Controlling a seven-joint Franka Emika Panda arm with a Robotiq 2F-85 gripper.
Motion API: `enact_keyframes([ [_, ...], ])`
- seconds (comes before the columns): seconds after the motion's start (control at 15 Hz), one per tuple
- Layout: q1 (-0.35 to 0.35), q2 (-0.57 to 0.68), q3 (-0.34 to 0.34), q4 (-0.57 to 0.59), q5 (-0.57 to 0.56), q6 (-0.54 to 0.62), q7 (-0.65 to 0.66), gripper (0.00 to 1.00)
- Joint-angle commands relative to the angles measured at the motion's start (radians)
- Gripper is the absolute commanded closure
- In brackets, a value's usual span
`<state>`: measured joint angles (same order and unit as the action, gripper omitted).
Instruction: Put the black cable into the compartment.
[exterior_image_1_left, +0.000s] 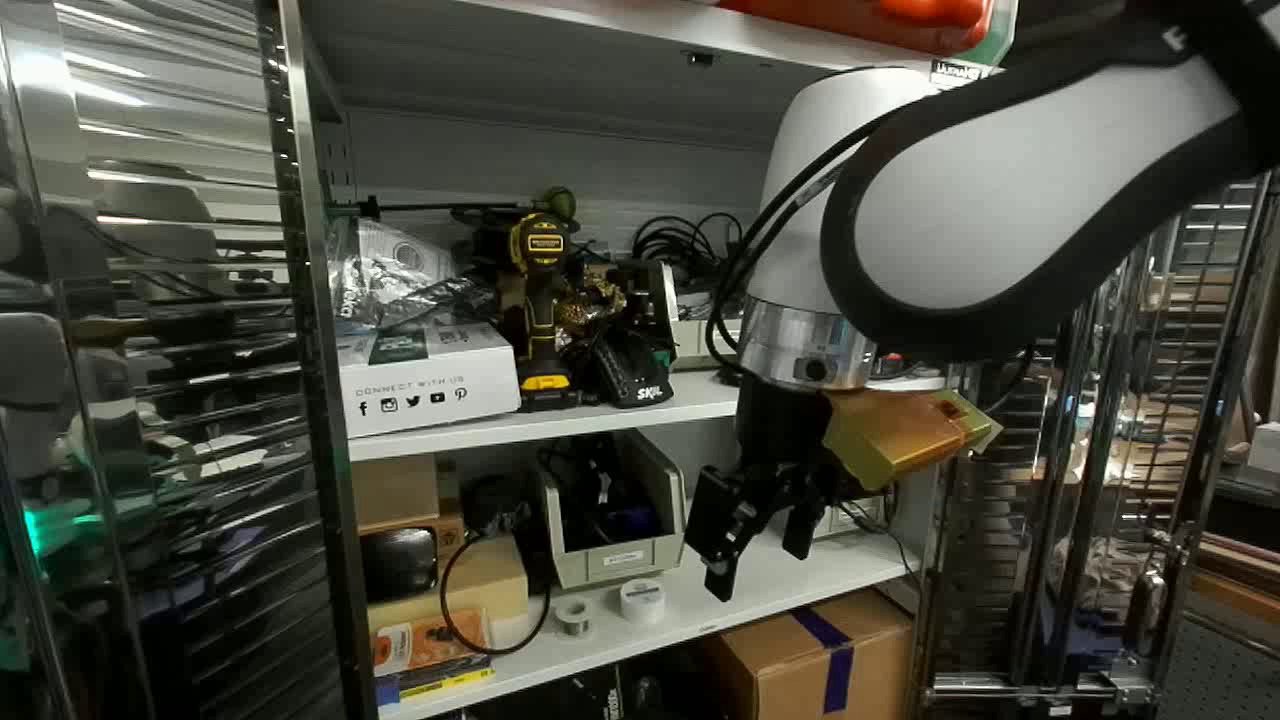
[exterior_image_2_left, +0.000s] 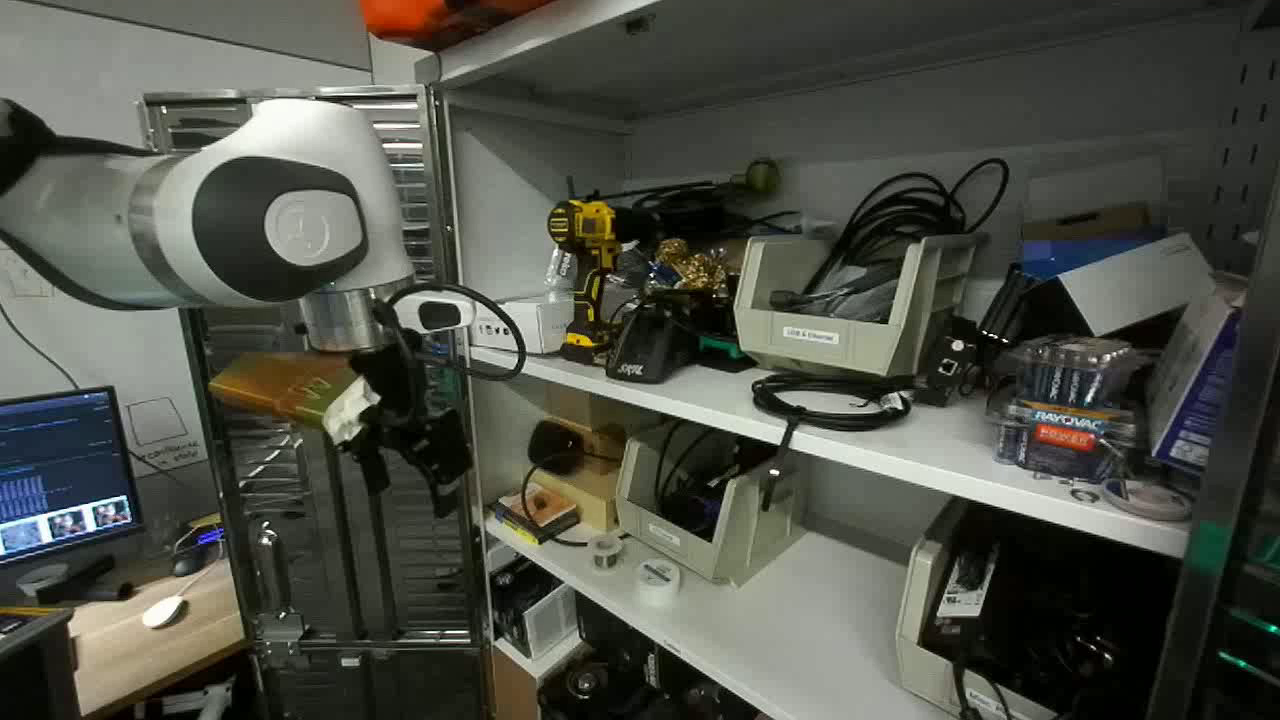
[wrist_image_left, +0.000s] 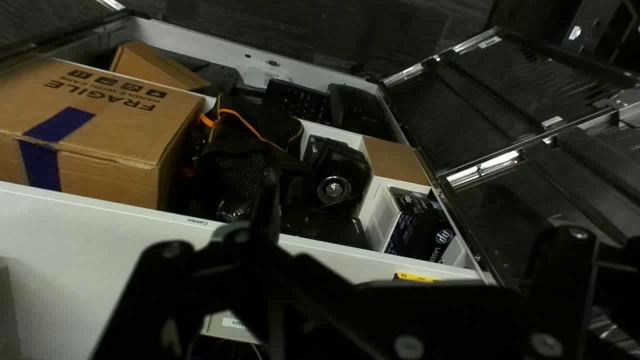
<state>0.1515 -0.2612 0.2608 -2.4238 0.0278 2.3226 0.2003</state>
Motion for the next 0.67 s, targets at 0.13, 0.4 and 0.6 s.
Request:
enact_keyframes([
  [0.13, 0.012, -0.001, -0.012, 0.016, -0.004, -0.002, 0.003, 0.0],
  [0.4, 0.012, -0.002, -0.012, 0.017, -0.004, -0.002, 0.003, 0.0],
  [0.6, 0.0, 0.011, -0.022, 0.029, -0.012, 0.01, 0.004, 0.0],
])
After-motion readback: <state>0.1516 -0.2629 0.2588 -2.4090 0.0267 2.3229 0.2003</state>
